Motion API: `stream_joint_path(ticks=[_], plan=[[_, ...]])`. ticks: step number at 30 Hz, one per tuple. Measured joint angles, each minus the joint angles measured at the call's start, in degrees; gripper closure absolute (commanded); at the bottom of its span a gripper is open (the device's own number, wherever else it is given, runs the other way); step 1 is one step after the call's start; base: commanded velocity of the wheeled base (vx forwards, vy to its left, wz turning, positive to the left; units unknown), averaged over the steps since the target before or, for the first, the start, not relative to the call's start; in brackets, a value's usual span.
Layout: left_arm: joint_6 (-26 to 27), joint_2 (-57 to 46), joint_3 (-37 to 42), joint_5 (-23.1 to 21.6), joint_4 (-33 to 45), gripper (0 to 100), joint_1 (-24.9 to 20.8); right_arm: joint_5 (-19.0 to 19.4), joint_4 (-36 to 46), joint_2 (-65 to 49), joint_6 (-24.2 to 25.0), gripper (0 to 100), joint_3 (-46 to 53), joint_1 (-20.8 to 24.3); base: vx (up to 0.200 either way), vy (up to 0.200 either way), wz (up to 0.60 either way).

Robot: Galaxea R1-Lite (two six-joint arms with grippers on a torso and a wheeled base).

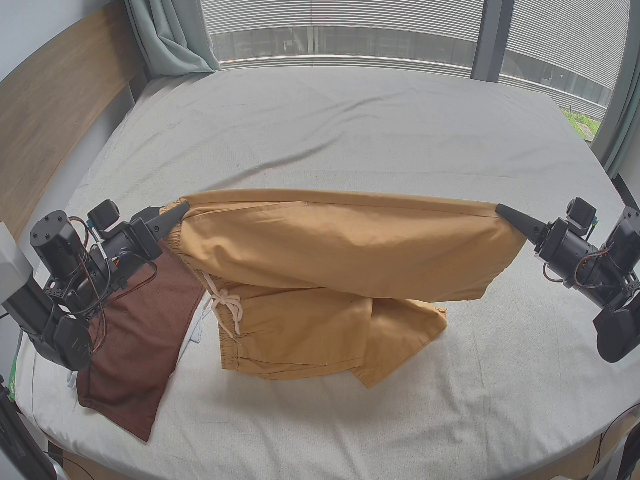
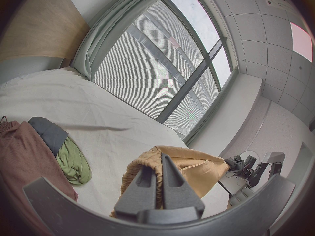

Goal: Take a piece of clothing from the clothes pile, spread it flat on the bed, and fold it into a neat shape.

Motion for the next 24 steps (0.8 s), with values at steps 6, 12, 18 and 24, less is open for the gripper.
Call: stream_joint_path(ticks=[6,12,18,24], plan=[[-0.1,1.0,-1.6,3.5,0.0,100,-0.4,0.0,0.0,1.6,0.0,100,-2.2,0.5,0.0,0.0,0.0],[-0.5,2.3,-3.2,4.0,0.0,100,-0.5,0.0,0.0,3.9,0.0,100,-4.9,0.1,0.0,0.0,0.0],[-0.2,4.2,-4.5,4.2,0.0,100,-0.6,0.0,0.0,6.2,0.0,100,-7.4,-0.1,0.0,0.0,0.0],[-0.4,5.6,-5.4,4.2,0.0,100,-0.5,0.0,0.0,8.9,0.1,100,-10.9,-0.2,0.0,0.0,0.0]])
